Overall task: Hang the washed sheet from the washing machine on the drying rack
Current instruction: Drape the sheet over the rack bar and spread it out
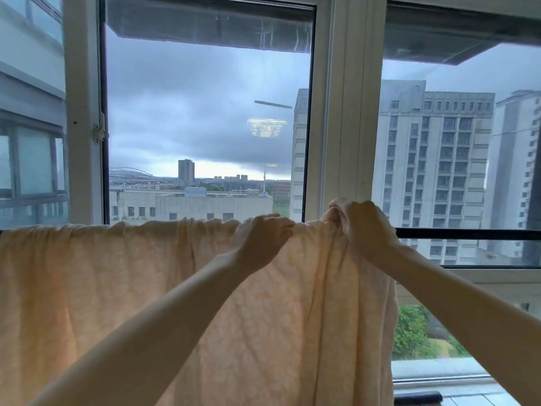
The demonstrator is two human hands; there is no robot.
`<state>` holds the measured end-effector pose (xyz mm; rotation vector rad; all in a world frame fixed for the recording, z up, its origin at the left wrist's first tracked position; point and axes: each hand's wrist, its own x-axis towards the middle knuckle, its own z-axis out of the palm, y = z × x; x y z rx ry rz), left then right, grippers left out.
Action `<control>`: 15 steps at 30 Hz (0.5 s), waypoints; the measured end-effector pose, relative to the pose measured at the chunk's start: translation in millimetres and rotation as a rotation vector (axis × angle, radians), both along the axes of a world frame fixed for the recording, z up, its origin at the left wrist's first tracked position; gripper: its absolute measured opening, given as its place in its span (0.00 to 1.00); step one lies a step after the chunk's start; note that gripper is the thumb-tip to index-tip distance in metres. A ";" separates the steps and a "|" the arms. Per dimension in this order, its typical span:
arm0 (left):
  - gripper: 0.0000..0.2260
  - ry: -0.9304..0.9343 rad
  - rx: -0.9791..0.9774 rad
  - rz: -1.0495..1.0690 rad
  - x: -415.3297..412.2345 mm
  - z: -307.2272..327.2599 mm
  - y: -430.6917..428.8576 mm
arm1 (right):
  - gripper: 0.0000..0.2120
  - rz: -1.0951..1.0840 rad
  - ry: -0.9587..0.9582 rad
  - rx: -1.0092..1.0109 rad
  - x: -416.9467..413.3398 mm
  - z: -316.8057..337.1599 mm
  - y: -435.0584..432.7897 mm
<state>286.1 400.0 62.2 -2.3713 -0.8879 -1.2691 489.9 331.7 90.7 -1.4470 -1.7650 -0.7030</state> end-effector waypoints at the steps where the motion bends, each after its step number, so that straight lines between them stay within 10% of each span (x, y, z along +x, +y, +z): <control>1: 0.12 -0.042 0.005 0.009 -1.4 -0.3 2.5 | 0.07 0.000 0.001 -0.005 2.9 0.1 0.7; 15: 0.11 -0.120 -0.035 0.303 -74.0 3.8 16.2 | 0.10 -0.077 -0.002 0.009 34.1 10.0 12.6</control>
